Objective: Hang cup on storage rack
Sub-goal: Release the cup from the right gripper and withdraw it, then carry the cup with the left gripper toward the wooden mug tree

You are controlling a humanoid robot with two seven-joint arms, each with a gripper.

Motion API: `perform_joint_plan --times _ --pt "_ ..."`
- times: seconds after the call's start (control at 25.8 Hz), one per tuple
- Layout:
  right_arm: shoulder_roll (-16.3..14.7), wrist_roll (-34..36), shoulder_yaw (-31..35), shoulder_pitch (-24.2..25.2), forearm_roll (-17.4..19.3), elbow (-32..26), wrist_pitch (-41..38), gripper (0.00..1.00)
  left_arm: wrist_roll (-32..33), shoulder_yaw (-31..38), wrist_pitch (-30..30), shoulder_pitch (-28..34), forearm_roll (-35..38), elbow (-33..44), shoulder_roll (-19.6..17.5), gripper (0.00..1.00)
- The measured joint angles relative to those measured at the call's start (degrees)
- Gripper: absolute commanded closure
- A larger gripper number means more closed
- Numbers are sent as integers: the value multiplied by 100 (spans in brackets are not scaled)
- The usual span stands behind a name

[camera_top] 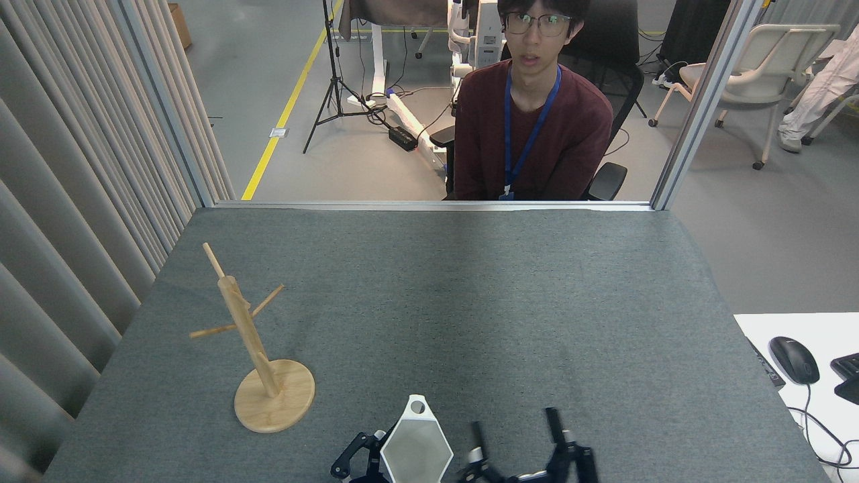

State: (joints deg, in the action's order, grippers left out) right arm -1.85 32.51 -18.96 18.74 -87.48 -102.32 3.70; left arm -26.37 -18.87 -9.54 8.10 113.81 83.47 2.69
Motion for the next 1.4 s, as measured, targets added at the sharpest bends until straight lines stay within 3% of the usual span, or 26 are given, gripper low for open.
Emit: perform_joint_plan --times 0.12,0.19,0.35,0.5,0.89,1.4 --pt "-11 -383 1162 -73 1056 285 88 1 -3 204 23 51 -13 20 -5 69" --pt "-117 -633 1622 -63 1207 653 99 1 -35 439 57 119 -27 99 -3 69" --pt "-436 -811 1949 160 565 1215 69 1 -121 1106 310 391 -56 404 -56 69" --pt "-521 -836 2032 349 256 1373 11 1 -155 1866 807 536 -58 615 -109 69" --pt "-533 -853 2021 387 171 1407 -11 1 -113 3450 1149 -314 302 -159 -112 69" --pt "-536 -857 2006 340 150 1408 -11 1 -155 3627 1100 -799 352 -541 -329 67"
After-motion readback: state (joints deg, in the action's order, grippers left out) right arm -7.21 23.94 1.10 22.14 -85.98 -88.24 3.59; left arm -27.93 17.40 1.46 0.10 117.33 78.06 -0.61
